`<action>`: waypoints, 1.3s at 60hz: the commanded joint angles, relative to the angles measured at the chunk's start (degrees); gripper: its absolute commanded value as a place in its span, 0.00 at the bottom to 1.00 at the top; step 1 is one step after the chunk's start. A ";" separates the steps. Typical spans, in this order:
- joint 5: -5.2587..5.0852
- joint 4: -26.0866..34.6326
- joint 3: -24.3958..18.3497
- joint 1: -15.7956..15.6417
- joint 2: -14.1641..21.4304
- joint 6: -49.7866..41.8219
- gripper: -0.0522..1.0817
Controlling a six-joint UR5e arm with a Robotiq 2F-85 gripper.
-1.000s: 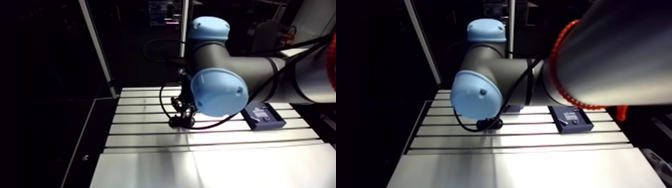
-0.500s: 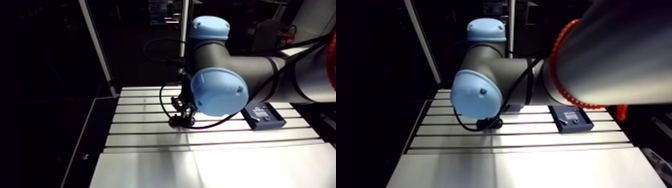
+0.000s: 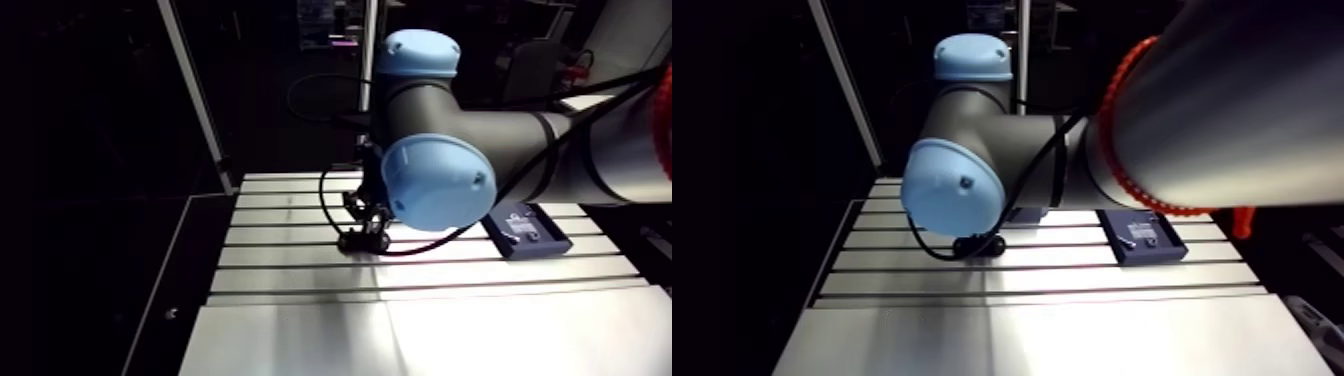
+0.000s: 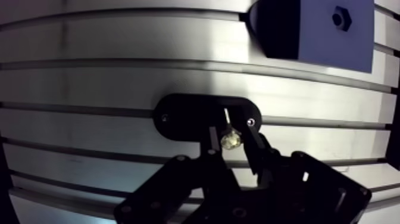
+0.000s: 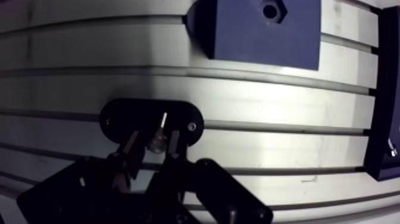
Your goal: Pick up the M10 bolt and insert it into the hex recess until seated.
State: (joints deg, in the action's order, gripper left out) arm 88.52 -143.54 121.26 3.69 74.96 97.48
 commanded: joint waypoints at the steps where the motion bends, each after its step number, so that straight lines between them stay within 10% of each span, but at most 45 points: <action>1: -0.06 -1.45 0.08 0.00 -0.12 0.12 0.61; 78: -0.24 -1.36 0.35 0.01 -0.12 0.12 0.62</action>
State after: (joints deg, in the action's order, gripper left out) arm 88.24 -144.91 121.52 3.77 74.77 97.61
